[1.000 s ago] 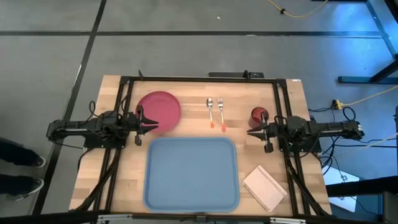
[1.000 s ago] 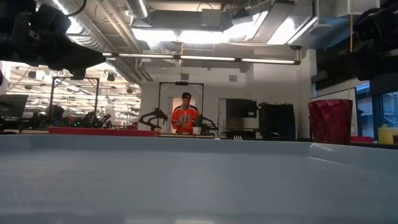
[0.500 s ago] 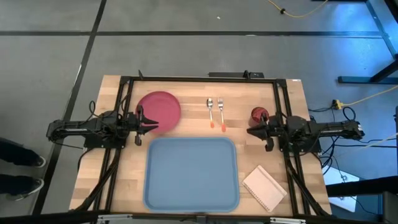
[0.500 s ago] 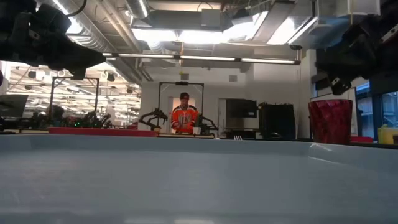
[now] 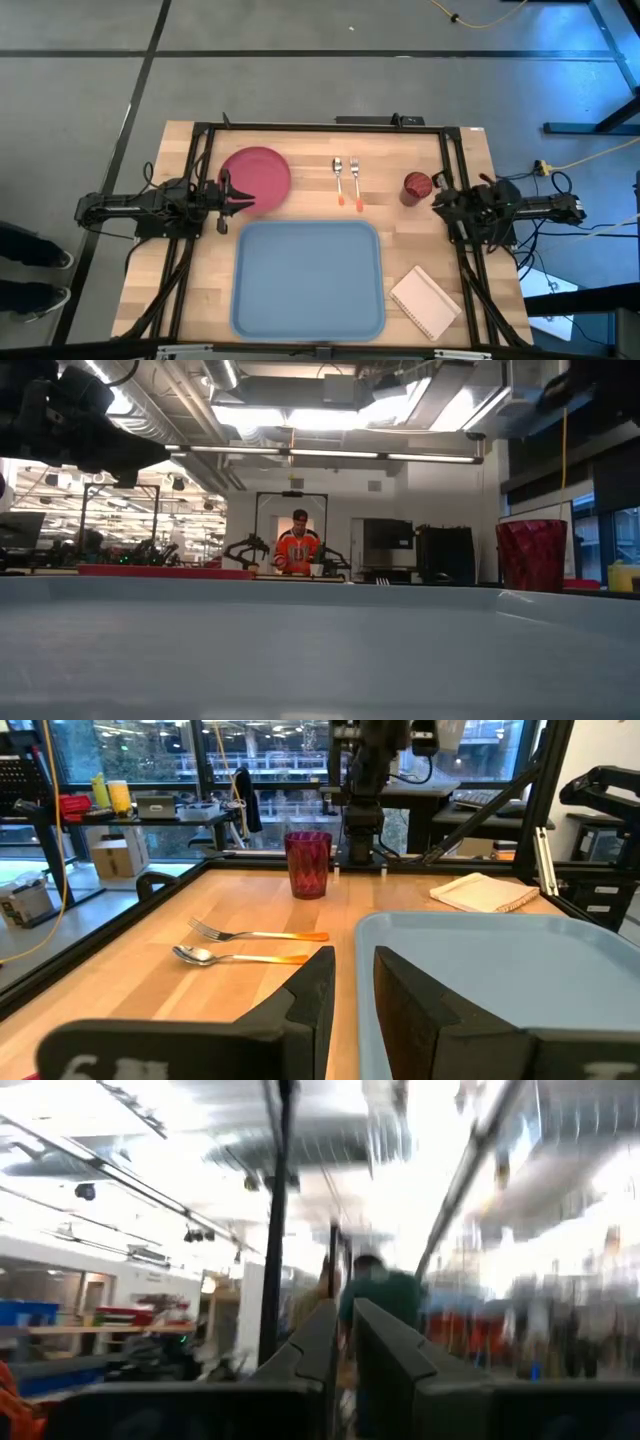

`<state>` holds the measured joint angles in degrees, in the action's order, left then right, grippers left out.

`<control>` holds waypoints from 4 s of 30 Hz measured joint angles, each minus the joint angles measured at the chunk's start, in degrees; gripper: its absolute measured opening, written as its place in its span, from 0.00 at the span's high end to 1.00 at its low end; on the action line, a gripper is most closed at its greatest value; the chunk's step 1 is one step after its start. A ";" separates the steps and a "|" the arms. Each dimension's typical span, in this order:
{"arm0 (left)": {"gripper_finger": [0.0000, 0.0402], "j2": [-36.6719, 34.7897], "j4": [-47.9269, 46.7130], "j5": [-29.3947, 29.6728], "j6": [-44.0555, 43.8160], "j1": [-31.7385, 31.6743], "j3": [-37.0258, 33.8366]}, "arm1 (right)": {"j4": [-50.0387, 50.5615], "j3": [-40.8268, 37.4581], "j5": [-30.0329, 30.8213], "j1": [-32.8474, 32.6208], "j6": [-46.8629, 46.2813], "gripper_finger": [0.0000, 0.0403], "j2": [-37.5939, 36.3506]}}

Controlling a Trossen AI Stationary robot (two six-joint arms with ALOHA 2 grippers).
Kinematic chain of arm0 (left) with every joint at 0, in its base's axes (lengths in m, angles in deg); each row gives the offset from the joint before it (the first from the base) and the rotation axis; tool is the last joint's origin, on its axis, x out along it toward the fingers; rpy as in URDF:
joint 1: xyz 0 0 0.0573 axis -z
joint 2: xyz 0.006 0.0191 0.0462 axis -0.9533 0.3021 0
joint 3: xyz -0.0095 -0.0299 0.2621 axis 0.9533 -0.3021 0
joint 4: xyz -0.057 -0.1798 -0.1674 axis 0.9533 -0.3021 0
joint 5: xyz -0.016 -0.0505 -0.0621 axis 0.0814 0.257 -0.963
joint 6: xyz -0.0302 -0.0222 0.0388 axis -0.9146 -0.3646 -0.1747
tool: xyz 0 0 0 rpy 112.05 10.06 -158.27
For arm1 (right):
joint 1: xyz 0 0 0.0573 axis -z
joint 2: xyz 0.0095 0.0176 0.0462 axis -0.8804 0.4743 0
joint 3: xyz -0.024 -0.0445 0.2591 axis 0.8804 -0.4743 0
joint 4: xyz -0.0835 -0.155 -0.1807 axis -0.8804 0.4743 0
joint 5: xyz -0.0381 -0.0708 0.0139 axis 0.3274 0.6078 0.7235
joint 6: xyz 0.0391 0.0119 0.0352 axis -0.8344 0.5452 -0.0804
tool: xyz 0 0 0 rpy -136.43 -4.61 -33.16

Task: Pick and place plate/cup/fork/spoon on tray
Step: Put the red cup on the top right of the blue tray

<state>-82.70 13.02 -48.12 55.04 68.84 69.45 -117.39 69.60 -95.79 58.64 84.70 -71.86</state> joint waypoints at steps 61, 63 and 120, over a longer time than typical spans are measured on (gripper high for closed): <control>0.83 27.26 34.57 -1.39 3.94 -0.04 21.14 | 47.10 35.48 35.87 0.33 2.34 0.89 11.34; 0.83 28.86 29.85 -0.74 5.33 -0.04 23.60 | 54.30 39.52 39.99 0.33 -1.19 0.89 14.83; 0.83 39.27 9.72 -0.52 -1.55 -0.04 30.71 | 111.07 61.06 28.57 12.83 -50.57 0.89 63.66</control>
<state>-43.43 22.73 -48.65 53.49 68.80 100.16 -6.32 130.66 -67.22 71.47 34.13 -8.20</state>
